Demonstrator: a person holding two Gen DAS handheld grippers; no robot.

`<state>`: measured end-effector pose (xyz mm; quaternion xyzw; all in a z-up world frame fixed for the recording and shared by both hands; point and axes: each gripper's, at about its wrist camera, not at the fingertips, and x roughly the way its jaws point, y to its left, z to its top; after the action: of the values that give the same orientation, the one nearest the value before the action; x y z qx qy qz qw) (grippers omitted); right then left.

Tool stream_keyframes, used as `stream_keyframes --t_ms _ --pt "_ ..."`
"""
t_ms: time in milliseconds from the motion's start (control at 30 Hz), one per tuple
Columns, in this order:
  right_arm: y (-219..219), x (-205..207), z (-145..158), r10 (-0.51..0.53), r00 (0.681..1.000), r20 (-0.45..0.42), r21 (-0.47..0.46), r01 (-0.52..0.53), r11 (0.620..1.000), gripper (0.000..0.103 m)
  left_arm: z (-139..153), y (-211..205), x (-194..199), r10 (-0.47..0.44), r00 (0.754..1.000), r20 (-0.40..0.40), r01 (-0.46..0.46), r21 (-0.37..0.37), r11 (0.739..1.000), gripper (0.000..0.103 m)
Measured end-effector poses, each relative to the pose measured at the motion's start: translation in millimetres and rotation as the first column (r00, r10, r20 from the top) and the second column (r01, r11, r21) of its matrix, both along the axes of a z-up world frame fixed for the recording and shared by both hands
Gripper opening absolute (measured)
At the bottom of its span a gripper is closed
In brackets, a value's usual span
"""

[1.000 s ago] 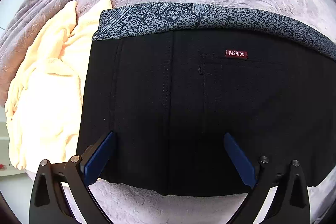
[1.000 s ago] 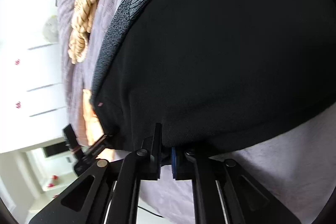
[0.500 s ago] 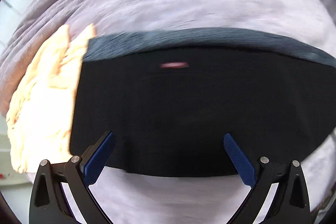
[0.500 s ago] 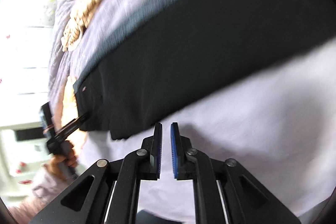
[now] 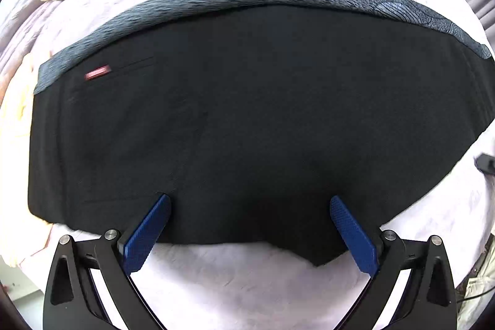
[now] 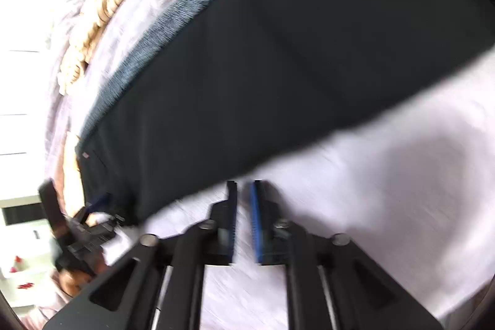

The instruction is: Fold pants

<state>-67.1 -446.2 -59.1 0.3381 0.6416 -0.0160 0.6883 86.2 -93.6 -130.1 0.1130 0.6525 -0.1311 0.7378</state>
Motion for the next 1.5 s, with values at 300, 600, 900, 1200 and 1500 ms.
stream_keyframes --t_ms 300,600,900,1200,1500 --pt "-0.5 -41.4 17.9 -0.044 0.999 -0.007 0.087 0.044 0.995 0.015 43.8 -5.7 -31.1 0.010 1.000 -0.016 -0.009 0.047 0.999 0.103" --pt "24.0 -21.3 31.8 0.071 0.997 0.027 0.093 -0.073 0.993 0.015 79.1 -9.3 -93.0 0.099 0.995 -0.033 -0.098 0.035 0.995 0.103" --pt "-142.7 -46.3 26.1 -0.389 0.916 0.103 0.052 0.385 0.921 0.033 130.2 -19.7 -105.2 0.176 0.984 -0.005 -0.176 0.034 0.984 0.103" --pt "-248.2 -67.0 -14.8 -0.613 0.785 0.091 0.134 0.601 0.788 0.027 135.0 -110.2 -91.0 0.148 0.988 -0.037 -0.148 0.005 0.989 0.103" --pt "-259.1 -53.1 -14.0 -0.535 0.834 0.135 0.170 0.513 0.842 0.012 133.0 -159.2 -103.4 0.073 0.997 -0.037 -0.071 0.049 0.996 0.103"
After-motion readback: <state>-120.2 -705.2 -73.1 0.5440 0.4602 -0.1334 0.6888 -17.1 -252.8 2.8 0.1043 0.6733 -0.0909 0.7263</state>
